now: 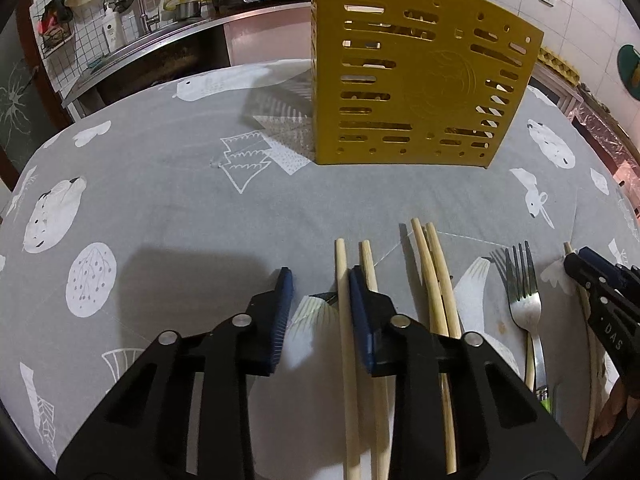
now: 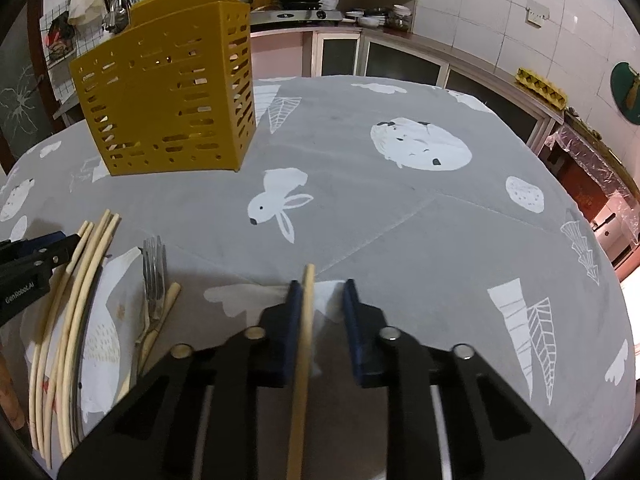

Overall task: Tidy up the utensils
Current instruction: 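Close the right tool on the lone chopstick while the left tool grasps one chopstick, then lift both held chopsticks and carry them above the yellow holder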

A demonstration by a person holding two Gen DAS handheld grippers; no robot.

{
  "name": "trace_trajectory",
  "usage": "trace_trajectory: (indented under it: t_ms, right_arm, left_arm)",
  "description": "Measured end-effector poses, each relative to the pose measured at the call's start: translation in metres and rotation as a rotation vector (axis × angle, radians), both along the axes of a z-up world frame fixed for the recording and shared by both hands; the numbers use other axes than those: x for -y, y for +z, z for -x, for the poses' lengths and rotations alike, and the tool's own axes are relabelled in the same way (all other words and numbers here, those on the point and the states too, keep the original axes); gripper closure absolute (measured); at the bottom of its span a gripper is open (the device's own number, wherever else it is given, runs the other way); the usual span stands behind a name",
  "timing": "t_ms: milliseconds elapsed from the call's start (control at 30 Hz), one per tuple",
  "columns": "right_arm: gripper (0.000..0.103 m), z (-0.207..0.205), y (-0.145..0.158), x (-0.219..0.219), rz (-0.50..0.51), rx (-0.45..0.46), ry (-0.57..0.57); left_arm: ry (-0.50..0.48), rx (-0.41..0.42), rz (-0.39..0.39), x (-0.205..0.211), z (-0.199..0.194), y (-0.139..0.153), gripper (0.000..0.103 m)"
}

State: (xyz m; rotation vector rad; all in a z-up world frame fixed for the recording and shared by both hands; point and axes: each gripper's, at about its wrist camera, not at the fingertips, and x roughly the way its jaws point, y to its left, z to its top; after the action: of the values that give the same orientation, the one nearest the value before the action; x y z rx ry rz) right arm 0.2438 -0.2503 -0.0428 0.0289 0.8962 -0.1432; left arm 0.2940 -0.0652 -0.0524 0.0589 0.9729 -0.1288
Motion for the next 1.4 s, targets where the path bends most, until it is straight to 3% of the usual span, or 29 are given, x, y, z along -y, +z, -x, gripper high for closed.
trace_trajectory:
  t_ms: [67, 167, 567, 1000, 1400]
  right_arm:
    - [0.095, 0.002, 0.001, 0.0, -0.008, 0.006, 0.004]
    - [0.096, 0.004, 0.002, 0.002, -0.021, 0.024, 0.001]
    - [0.097, 0.02, 0.03, 0.008, -0.096, 0.133, 0.004]
    - [0.097, 0.052, 0.08, 0.007, -0.183, 0.36, 0.017]
    - [0.097, 0.089, 0.102, 0.001, -0.17, 0.521, 0.022]
  left_arm:
    - [0.001, 0.006, 0.007, -0.002, 0.002, 0.0, 0.083]
    - [-0.003, 0.013, 0.03, -0.004, 0.003, 0.0, 0.095]
    - [0.011, 0.048, 0.066, -0.012, 0.012, 0.011, 0.098]
    - [0.004, 0.26, 0.15, -0.036, 0.061, 0.071, 0.099]
    - [0.019, 0.45, 0.139, -0.046, 0.105, 0.103, 0.099]
